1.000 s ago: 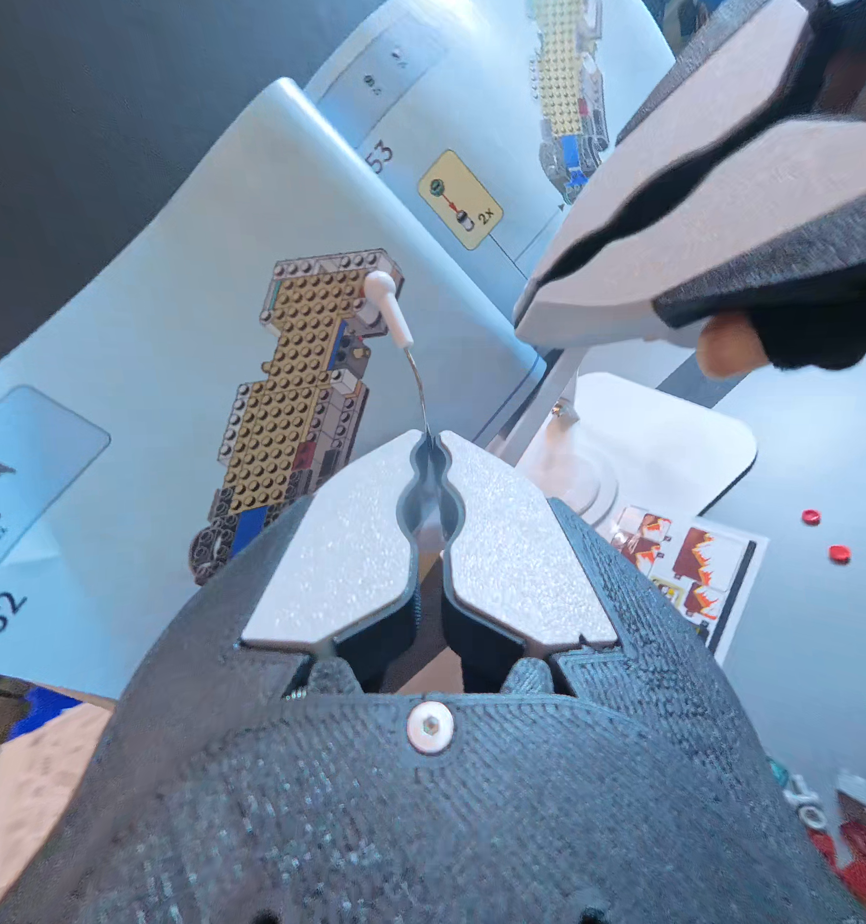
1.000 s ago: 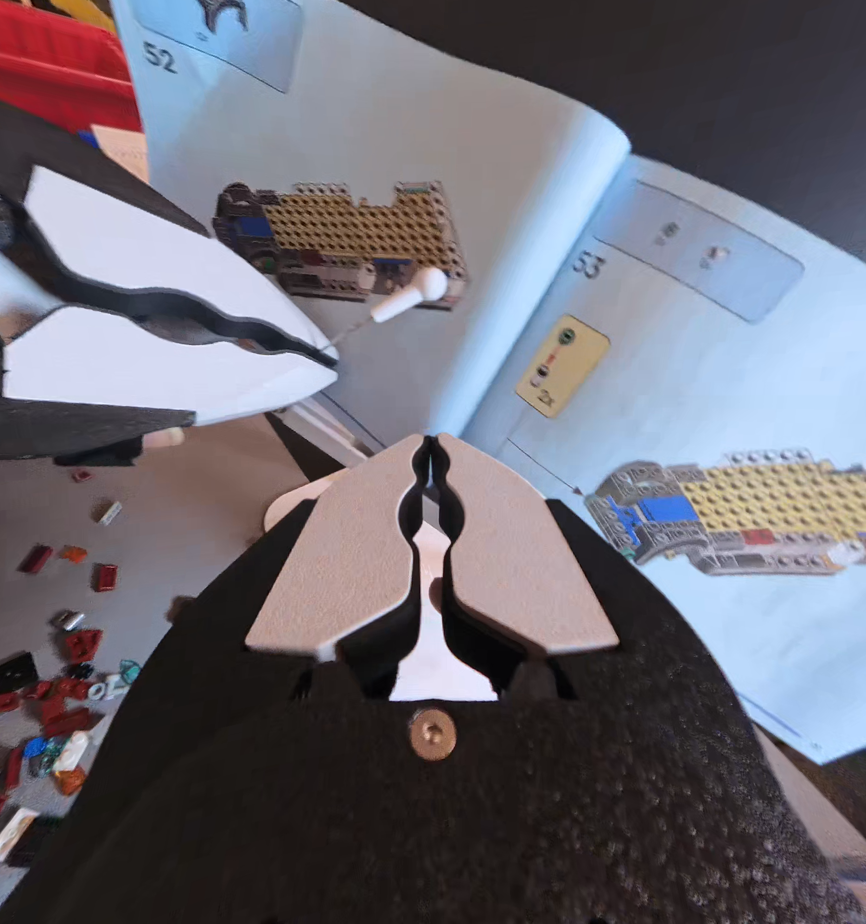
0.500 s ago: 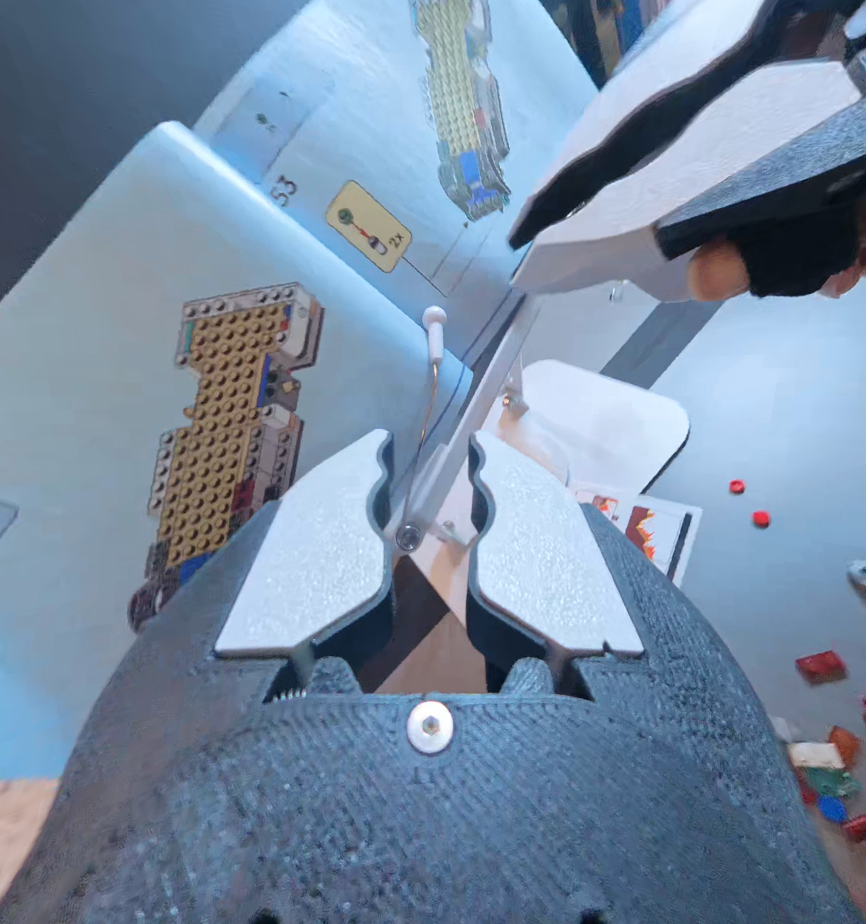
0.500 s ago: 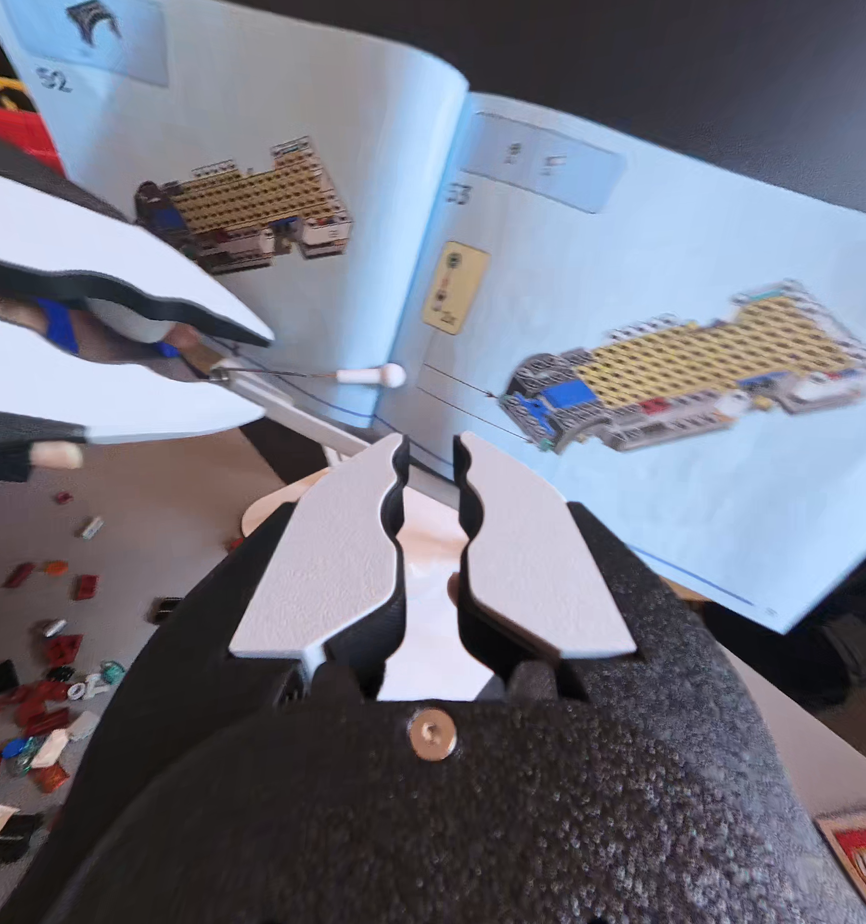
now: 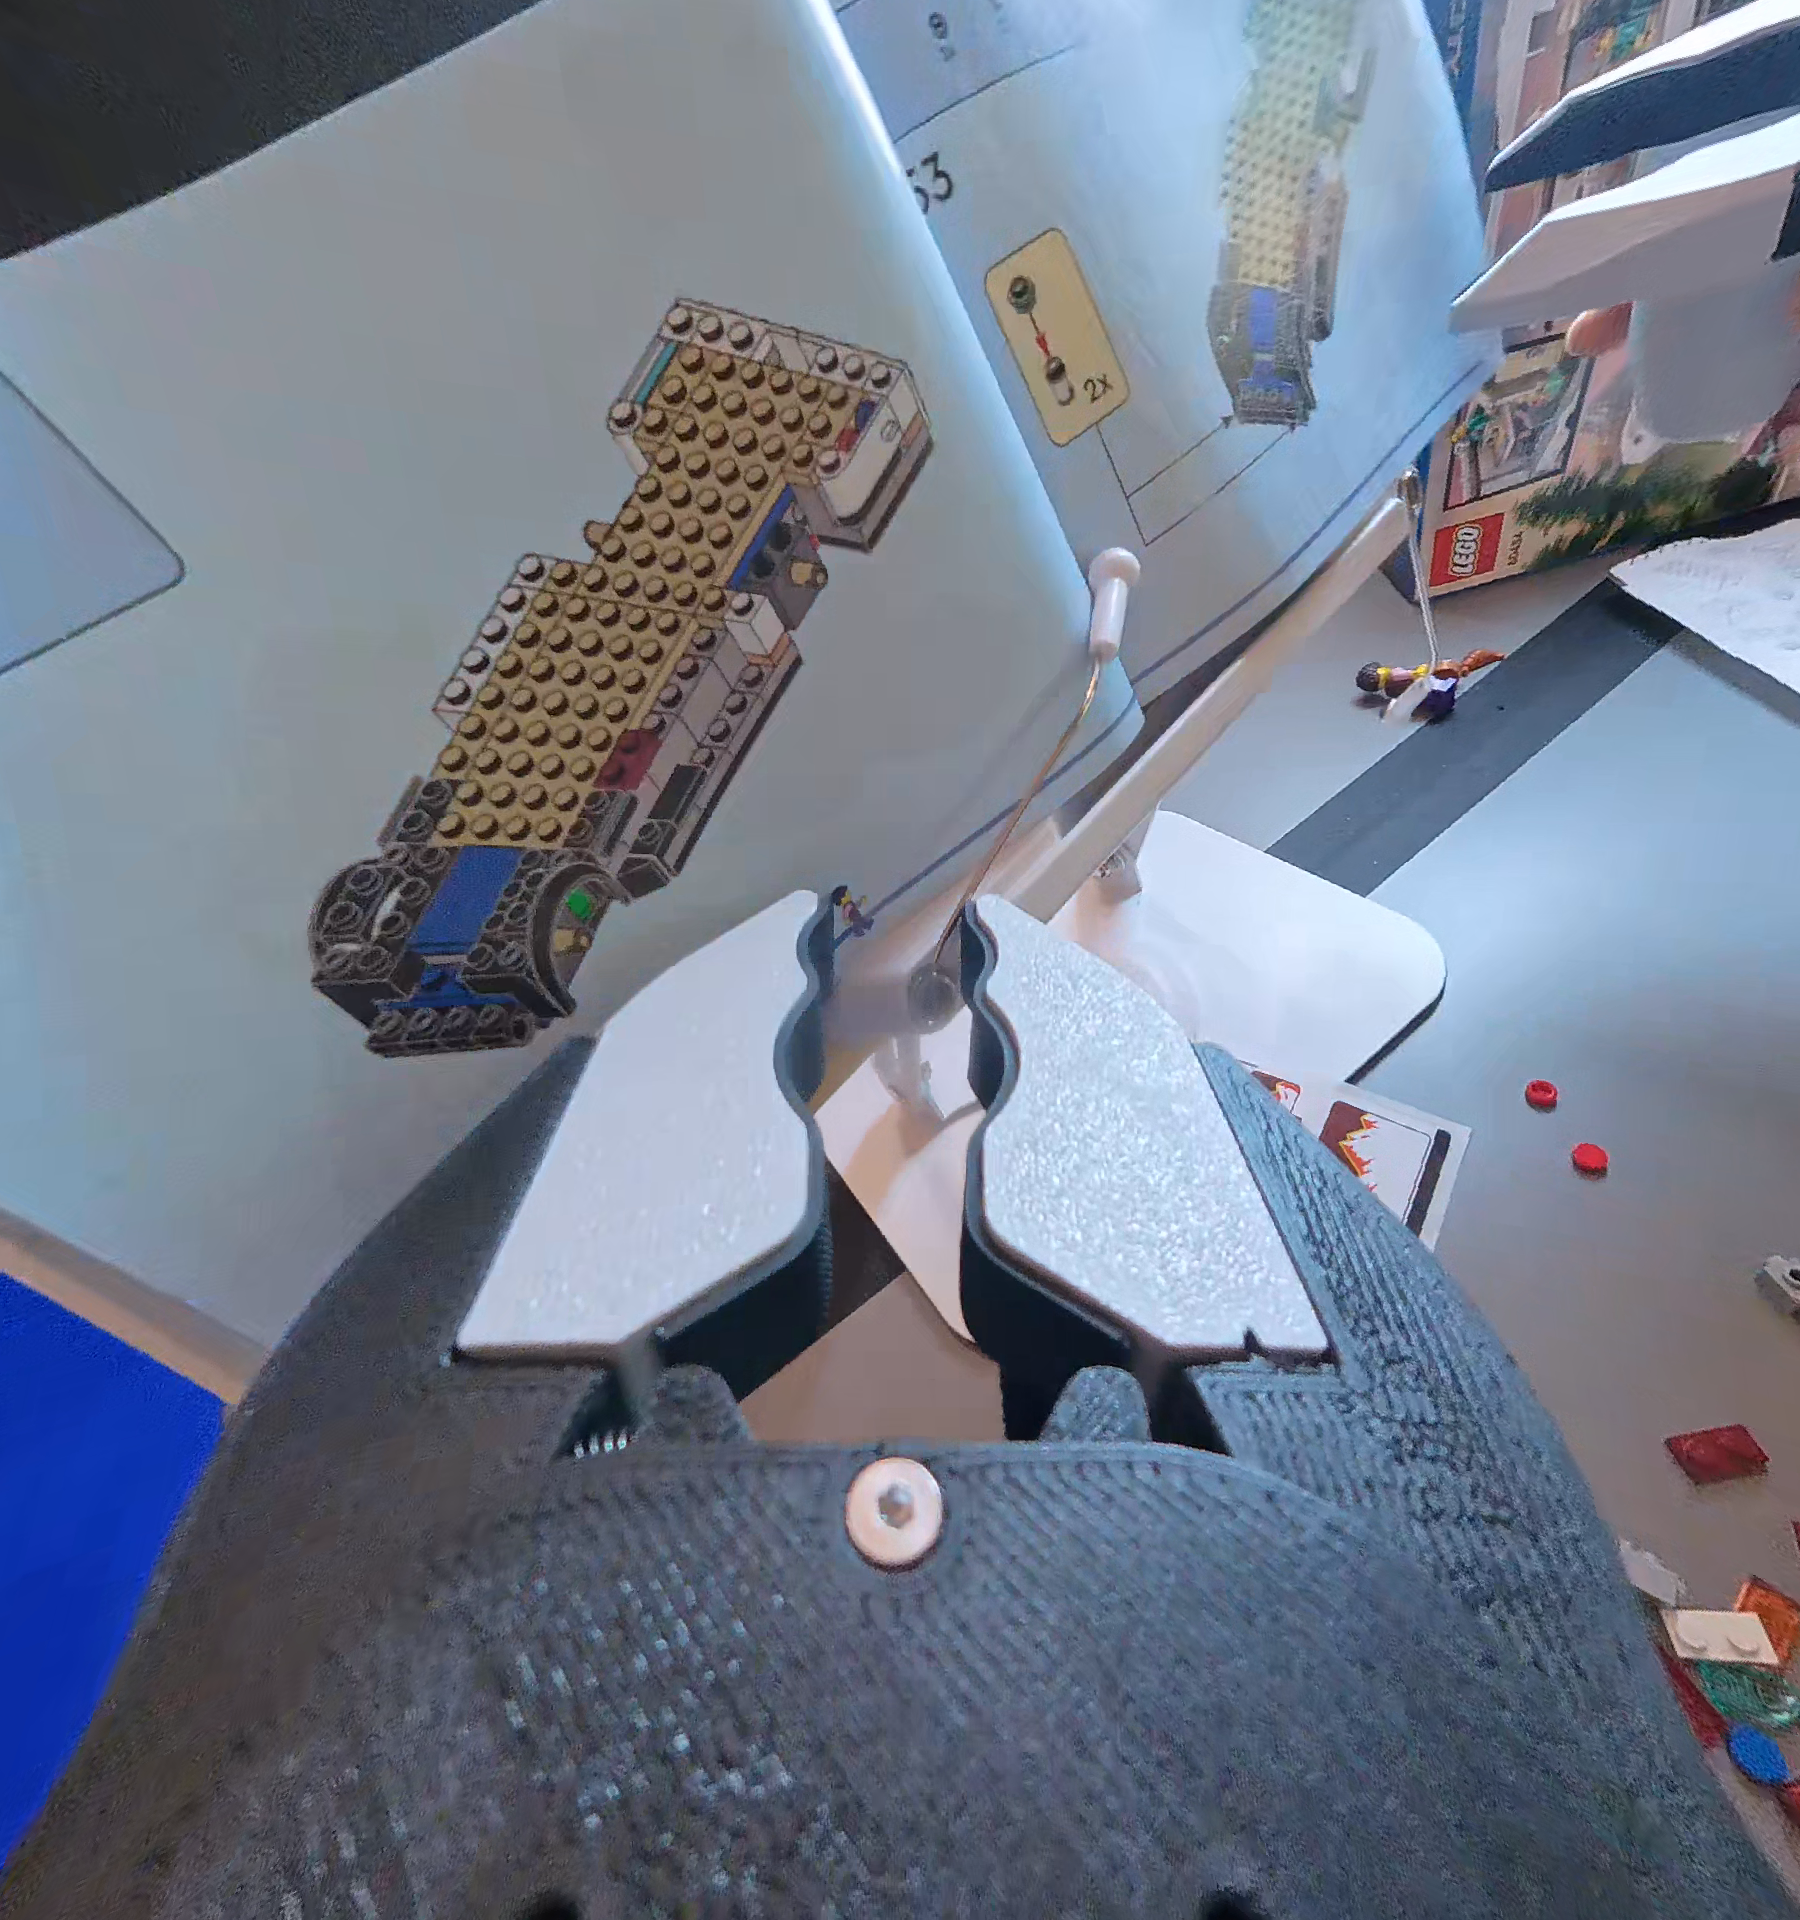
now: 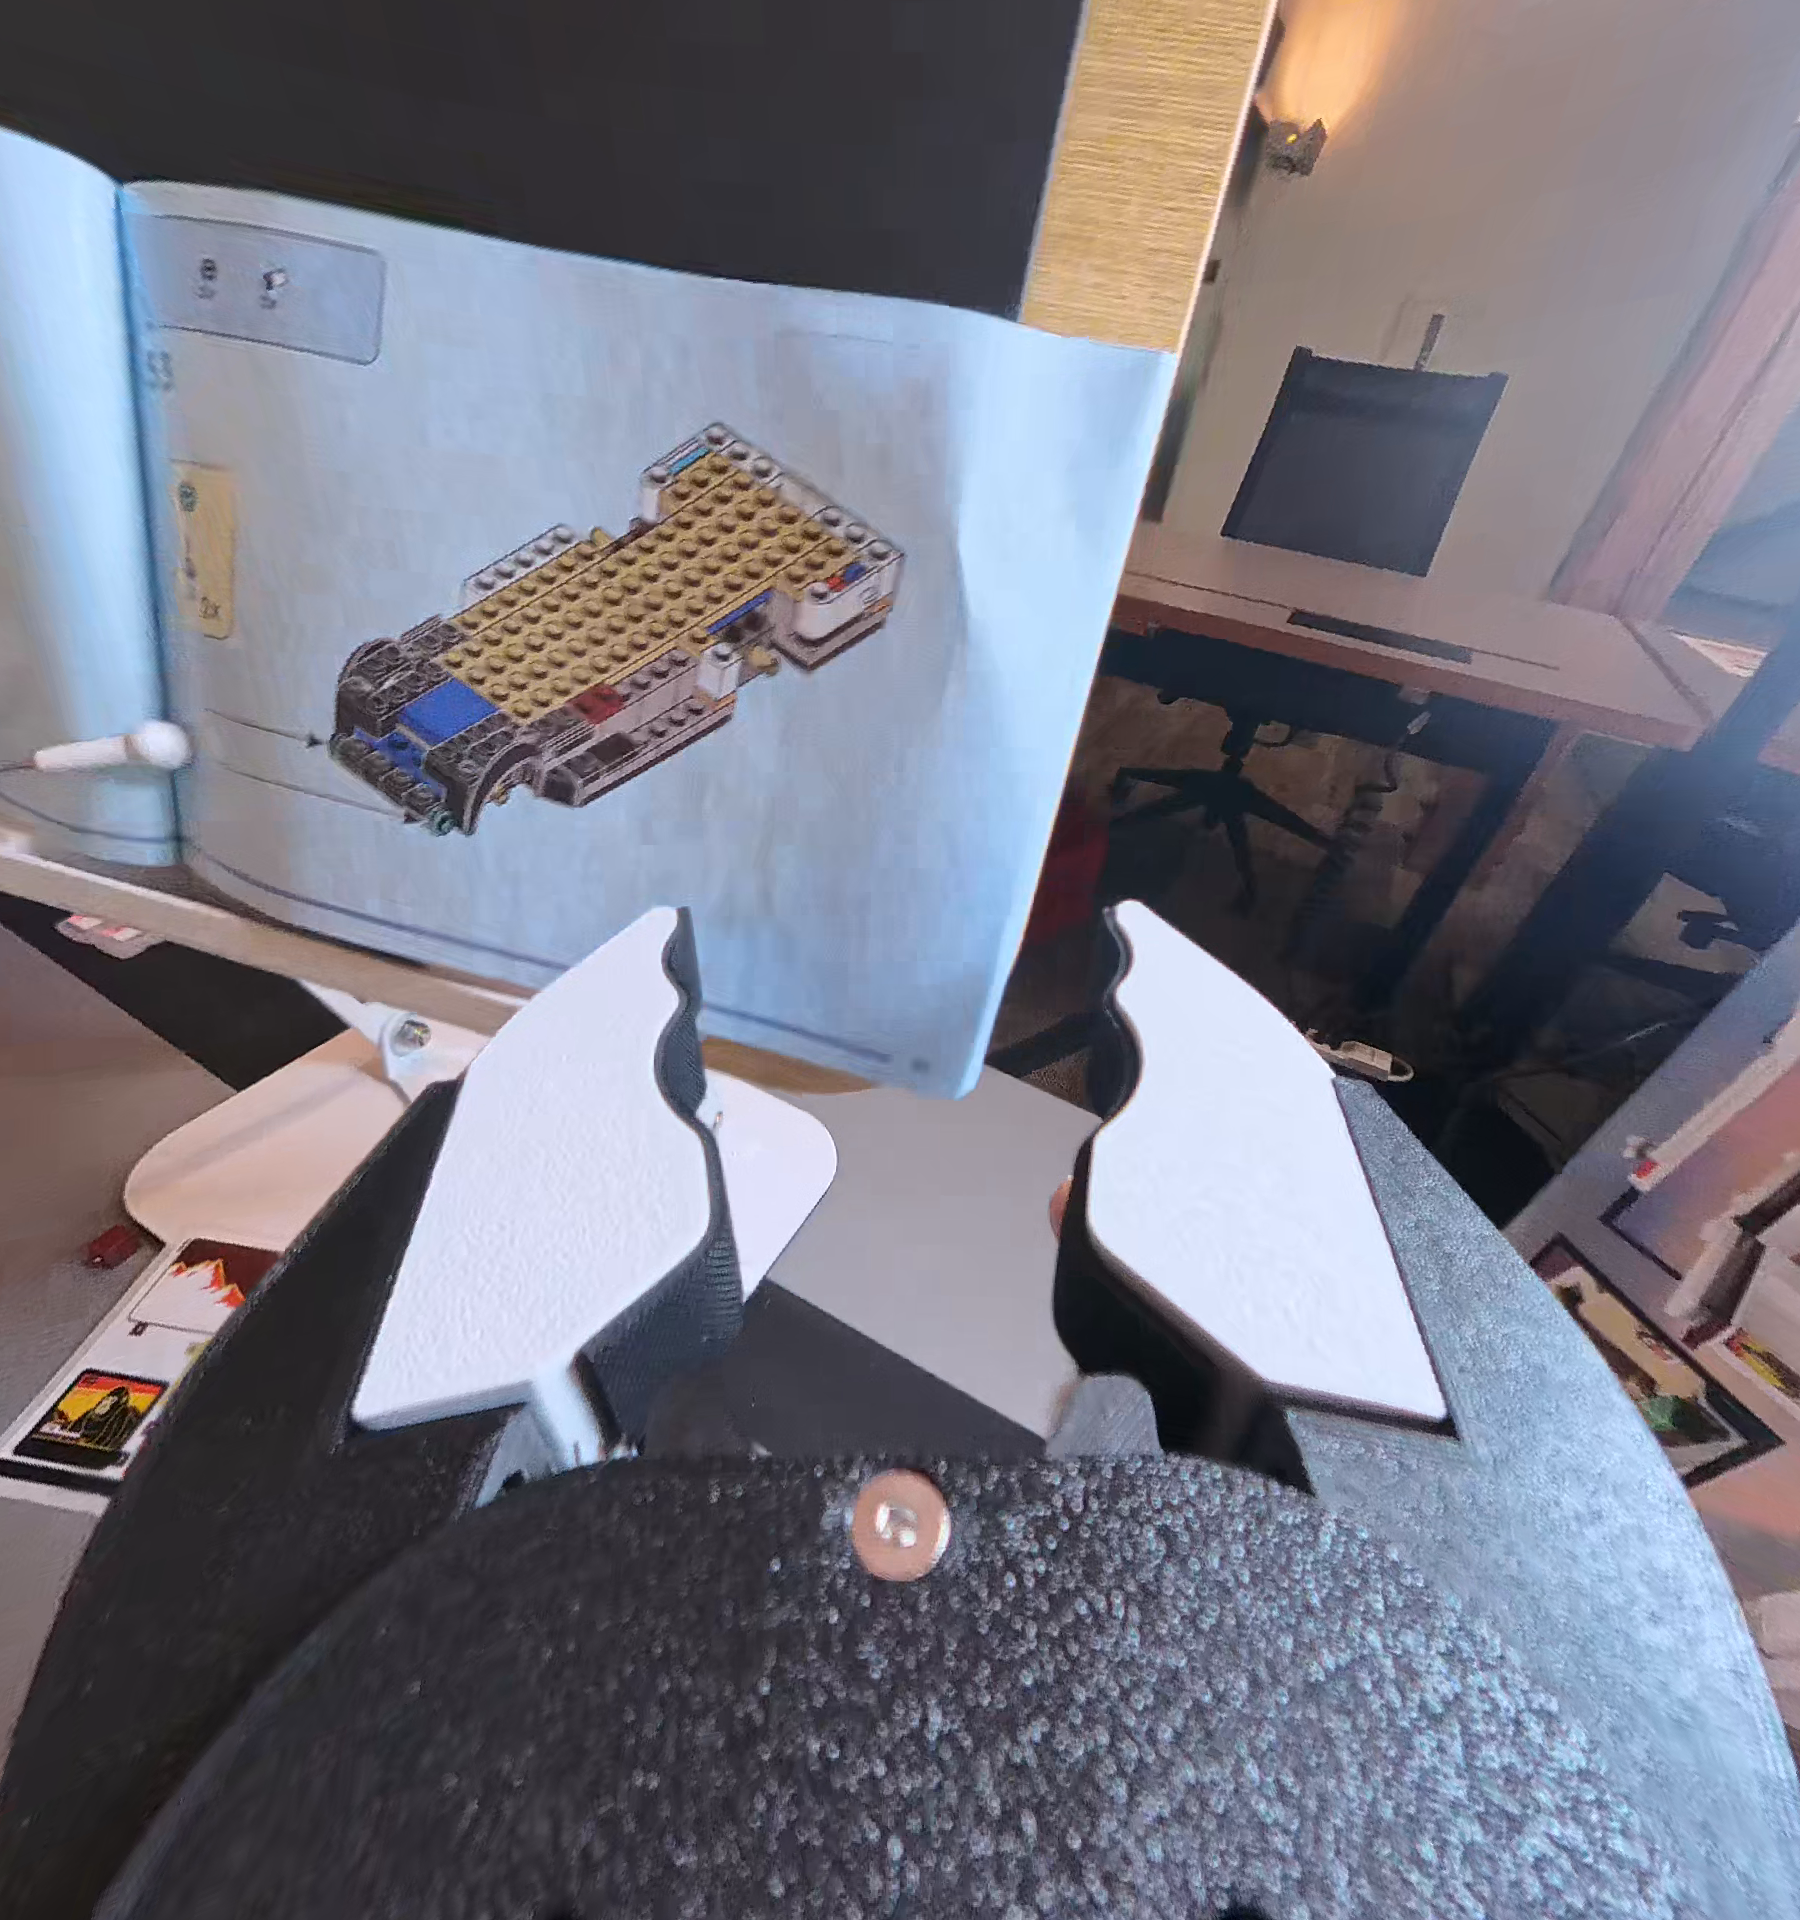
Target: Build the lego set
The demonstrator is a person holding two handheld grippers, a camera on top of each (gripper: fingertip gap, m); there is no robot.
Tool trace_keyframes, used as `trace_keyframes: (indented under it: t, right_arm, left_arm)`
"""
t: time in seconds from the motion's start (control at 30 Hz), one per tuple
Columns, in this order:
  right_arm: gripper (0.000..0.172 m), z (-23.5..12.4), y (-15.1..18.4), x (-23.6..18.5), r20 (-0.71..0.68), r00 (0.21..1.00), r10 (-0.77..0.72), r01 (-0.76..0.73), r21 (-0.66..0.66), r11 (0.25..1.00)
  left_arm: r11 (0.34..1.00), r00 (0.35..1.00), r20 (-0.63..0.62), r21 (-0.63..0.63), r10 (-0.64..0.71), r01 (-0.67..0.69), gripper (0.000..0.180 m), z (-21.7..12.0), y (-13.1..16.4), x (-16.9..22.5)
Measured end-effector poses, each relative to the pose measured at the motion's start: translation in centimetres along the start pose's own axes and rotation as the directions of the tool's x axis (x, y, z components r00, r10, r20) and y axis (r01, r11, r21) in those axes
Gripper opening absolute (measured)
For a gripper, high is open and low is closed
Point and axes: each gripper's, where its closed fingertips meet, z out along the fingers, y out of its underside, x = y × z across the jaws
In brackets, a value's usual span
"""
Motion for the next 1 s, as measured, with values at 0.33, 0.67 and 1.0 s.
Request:
trace_keyframes:
  t: [0.33,0.67,1.0]
  right_arm:
    - [0.063,0.9,0.1,-0.4,0.099,0.985,0.142,-0.137,-0.05,0.989]
    - [0.053,0.3,-0.9,1.0,-0.063,0.997,0.034,-0.038,-0.067,0.997]
    - [0.069,-0.2,-4.9,-2.5,-0.099,0.928,-0.36,0.363,0.014,0.932]
  left_arm:
    - [0.996,0.996,0.001,0.0,0.087,-0.087,0.032,0.0,-0.6,0.0]
    - [0.982,0.982,0.007,-0.014,0.19,-0.19,0.027,1.5,-2.1,1.6]
    - [0.935,0.94,0.034,-0.115,0.341,-0.335,0.006,2.8,-1.8,2.2]
